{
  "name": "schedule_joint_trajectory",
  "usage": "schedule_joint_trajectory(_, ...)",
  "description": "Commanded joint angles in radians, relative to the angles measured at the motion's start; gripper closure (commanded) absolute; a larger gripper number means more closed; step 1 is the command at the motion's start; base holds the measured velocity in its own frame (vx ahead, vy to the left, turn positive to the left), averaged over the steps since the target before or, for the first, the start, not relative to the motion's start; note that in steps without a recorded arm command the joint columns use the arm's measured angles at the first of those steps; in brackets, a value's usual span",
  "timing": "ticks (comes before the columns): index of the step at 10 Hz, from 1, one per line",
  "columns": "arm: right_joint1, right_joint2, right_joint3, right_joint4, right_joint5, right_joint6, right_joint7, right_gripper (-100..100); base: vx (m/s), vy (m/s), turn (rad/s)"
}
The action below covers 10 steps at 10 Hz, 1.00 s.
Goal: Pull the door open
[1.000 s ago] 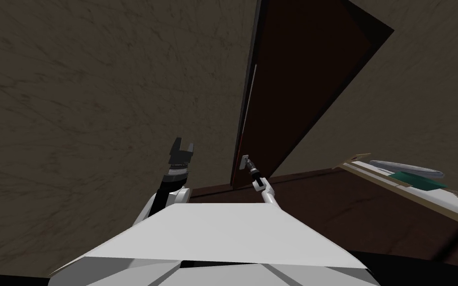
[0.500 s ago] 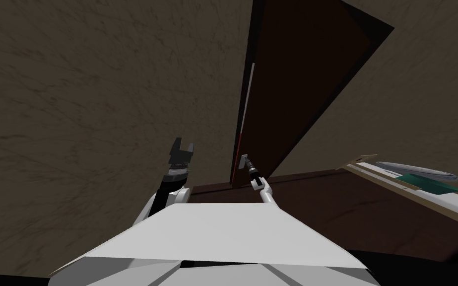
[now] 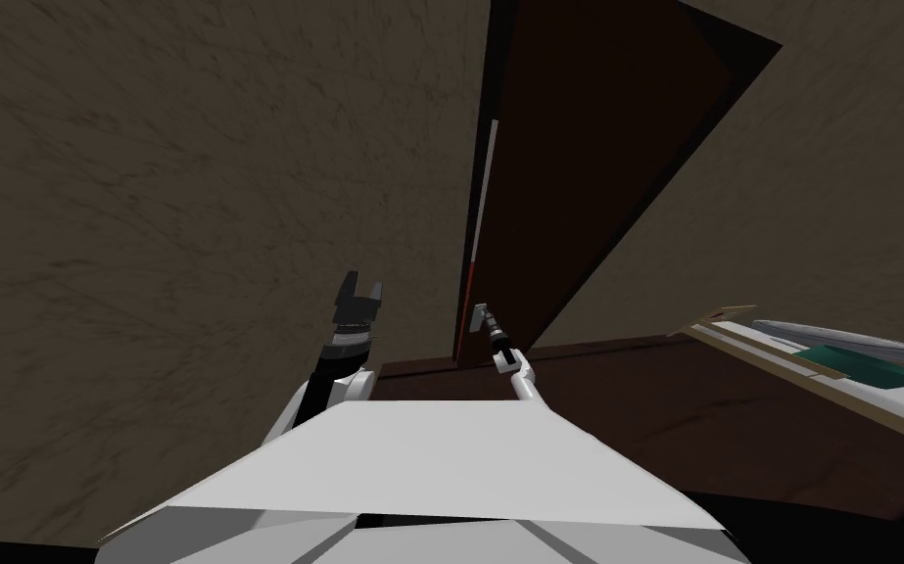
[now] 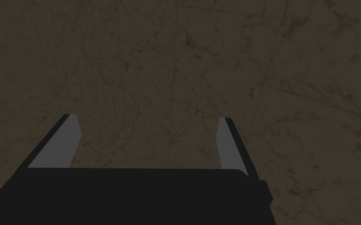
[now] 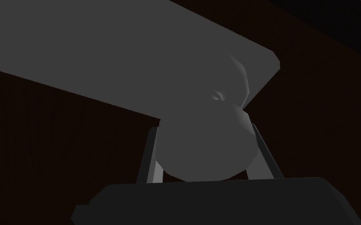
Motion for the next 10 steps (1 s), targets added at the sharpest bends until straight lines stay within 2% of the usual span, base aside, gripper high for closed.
schedule_joint_trajectory(1, -0.010, 0.017, 0.022, 0.012, -0.021, -0.010, -0.029, 100, -0.055, -0.062, 0.035)
schedule_joint_trajectory(3, -0.021, 0.023, 0.046, 0.021, -0.090, -0.003, -0.089, 100, -0.064, -0.057, 0.039)
schedule_joint_trajectory(4, -0.021, 0.023, 0.046, 0.021, -0.095, -0.003, -0.100, 100, -0.062, -0.047, 0.054)
schedule_joint_trajectory(6, -0.033, 0.030, 0.070, 0.030, -0.167, 0.003, -0.164, 100, -0.067, -0.054, 0.047)
schedule_joint_trajectory(7, -0.033, 0.030, 0.070, 0.030, -0.170, 0.003, -0.172, 100, -0.048, -0.047, 0.040)
schedule_joint_trajectory(8, -0.038, 0.033, 0.083, 0.035, -0.208, 0.007, -0.207, 100, -0.045, -0.052, 0.062)
schedule_joint_trajectory(9, -0.038, 0.033, 0.083, 0.035, -0.208, 0.007, -0.207, 100, -0.031, -0.046, 0.052)
schedule_joint_trajectory(10, -0.044, 0.036, 0.095, 0.040, -0.246, 0.010, -0.243, 100, -0.039, -0.047, 0.032)
